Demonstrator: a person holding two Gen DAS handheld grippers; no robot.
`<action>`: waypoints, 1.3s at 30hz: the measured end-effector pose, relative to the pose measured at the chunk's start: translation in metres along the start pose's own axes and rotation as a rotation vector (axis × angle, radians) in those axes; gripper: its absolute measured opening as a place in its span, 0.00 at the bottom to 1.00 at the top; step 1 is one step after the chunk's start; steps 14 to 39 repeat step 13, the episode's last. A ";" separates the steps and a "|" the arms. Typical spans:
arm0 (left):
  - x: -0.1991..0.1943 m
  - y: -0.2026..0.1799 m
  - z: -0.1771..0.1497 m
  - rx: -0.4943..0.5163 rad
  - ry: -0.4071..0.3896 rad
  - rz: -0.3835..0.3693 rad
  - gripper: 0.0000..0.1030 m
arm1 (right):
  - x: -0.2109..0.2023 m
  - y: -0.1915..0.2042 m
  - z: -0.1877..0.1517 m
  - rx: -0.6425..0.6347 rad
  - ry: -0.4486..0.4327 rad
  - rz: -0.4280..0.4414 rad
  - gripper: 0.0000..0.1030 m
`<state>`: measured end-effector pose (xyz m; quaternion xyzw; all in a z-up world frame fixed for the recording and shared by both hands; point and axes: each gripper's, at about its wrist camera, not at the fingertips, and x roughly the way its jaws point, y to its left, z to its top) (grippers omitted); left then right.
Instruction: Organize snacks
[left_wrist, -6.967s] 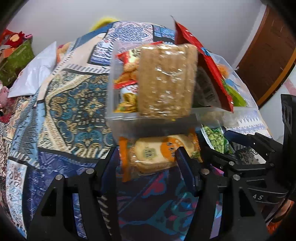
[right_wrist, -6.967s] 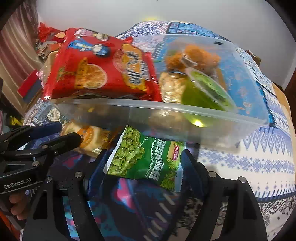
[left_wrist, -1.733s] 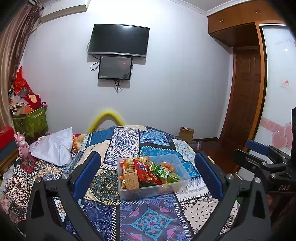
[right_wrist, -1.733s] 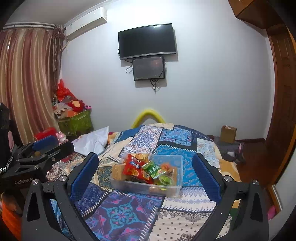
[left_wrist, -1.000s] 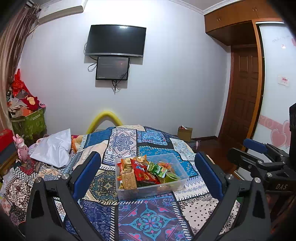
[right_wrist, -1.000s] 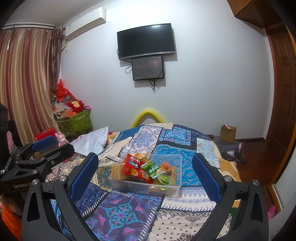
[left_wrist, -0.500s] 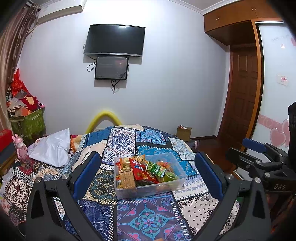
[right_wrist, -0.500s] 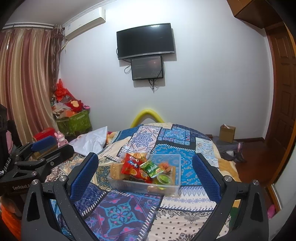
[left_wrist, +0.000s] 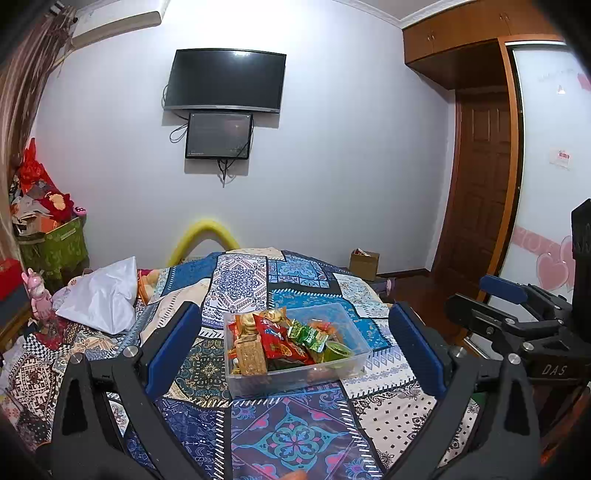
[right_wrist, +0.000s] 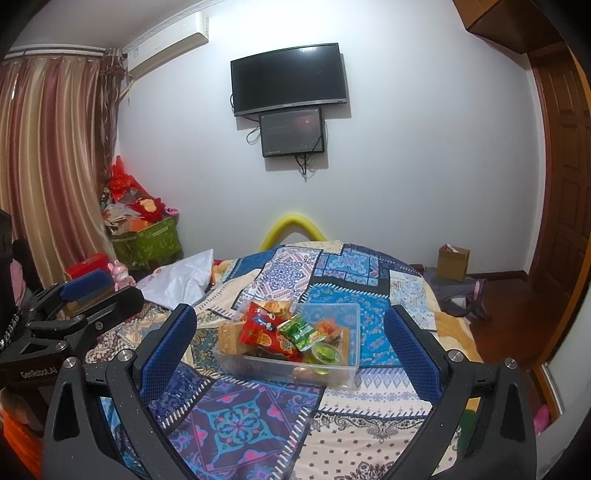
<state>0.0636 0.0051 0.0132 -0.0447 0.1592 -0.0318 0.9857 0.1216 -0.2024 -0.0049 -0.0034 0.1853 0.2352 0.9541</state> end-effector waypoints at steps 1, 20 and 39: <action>0.000 0.000 0.000 0.001 0.001 0.000 0.99 | 0.000 0.001 -0.001 -0.002 0.000 -0.002 0.98; 0.006 0.001 -0.003 -0.010 0.018 -0.002 0.99 | 0.000 0.002 -0.002 -0.008 0.005 -0.006 0.98; 0.006 0.001 -0.003 -0.010 0.018 -0.002 0.99 | 0.000 0.002 -0.002 -0.008 0.005 -0.006 0.98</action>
